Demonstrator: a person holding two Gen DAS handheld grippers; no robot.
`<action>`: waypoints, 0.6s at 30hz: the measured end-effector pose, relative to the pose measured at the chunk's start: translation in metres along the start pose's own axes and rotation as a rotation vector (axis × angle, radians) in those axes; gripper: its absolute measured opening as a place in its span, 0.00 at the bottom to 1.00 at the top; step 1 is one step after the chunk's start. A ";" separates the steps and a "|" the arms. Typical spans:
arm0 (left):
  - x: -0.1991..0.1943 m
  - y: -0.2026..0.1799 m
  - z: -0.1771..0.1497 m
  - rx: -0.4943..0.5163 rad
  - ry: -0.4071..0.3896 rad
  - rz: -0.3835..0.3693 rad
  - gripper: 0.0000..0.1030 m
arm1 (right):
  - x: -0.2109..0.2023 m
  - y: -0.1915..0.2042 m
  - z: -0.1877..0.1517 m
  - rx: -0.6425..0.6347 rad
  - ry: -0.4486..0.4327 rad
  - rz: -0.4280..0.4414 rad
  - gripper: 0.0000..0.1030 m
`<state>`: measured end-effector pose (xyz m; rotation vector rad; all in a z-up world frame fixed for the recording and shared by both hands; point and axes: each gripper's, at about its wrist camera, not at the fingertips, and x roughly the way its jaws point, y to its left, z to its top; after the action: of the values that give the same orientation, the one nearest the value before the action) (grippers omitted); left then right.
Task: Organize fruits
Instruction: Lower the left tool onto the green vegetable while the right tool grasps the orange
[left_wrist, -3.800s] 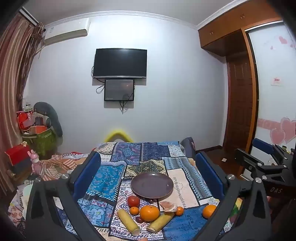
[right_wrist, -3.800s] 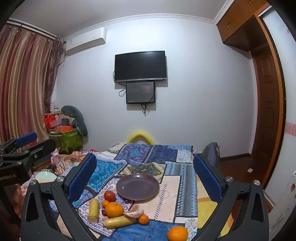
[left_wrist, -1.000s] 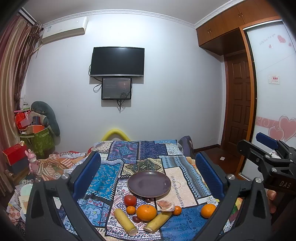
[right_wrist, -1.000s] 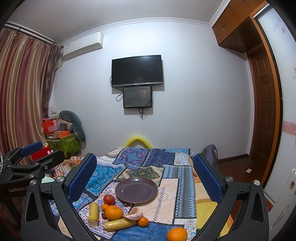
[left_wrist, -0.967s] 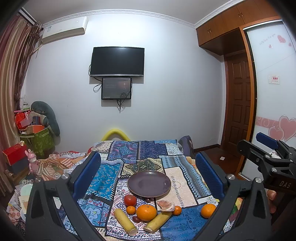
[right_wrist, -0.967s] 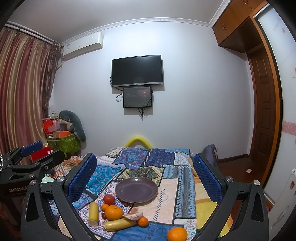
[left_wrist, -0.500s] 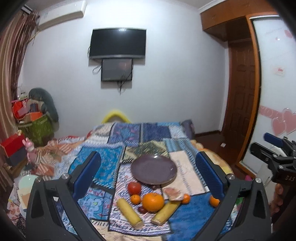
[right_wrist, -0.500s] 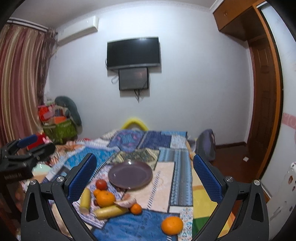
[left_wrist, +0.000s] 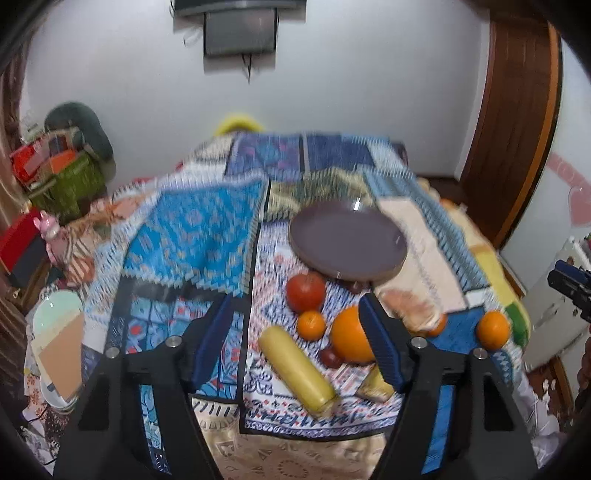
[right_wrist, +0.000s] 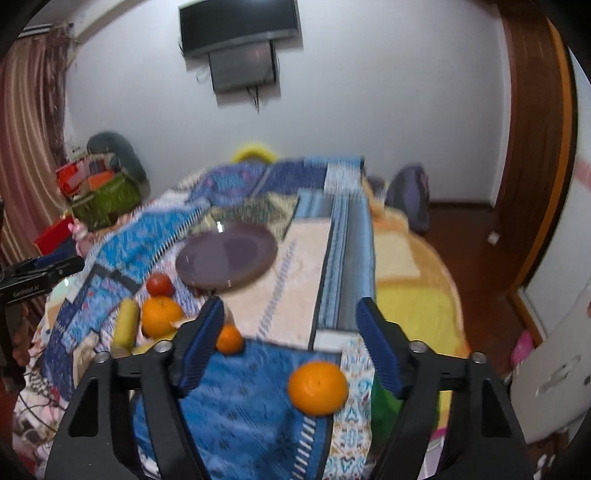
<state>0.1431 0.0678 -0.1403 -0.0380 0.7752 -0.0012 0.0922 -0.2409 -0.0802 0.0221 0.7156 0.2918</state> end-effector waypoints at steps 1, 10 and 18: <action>0.008 0.002 -0.002 -0.004 0.027 -0.003 0.67 | 0.004 -0.003 -0.001 0.007 0.021 -0.004 0.65; 0.060 0.005 -0.022 -0.013 0.210 -0.023 0.56 | 0.046 -0.025 -0.026 0.039 0.194 -0.022 0.65; 0.088 0.005 -0.042 -0.028 0.316 -0.043 0.49 | 0.067 -0.039 -0.046 0.131 0.276 -0.005 0.65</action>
<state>0.1770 0.0699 -0.2322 -0.0820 1.0905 -0.0376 0.1208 -0.2636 -0.1628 0.1058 1.0077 0.2453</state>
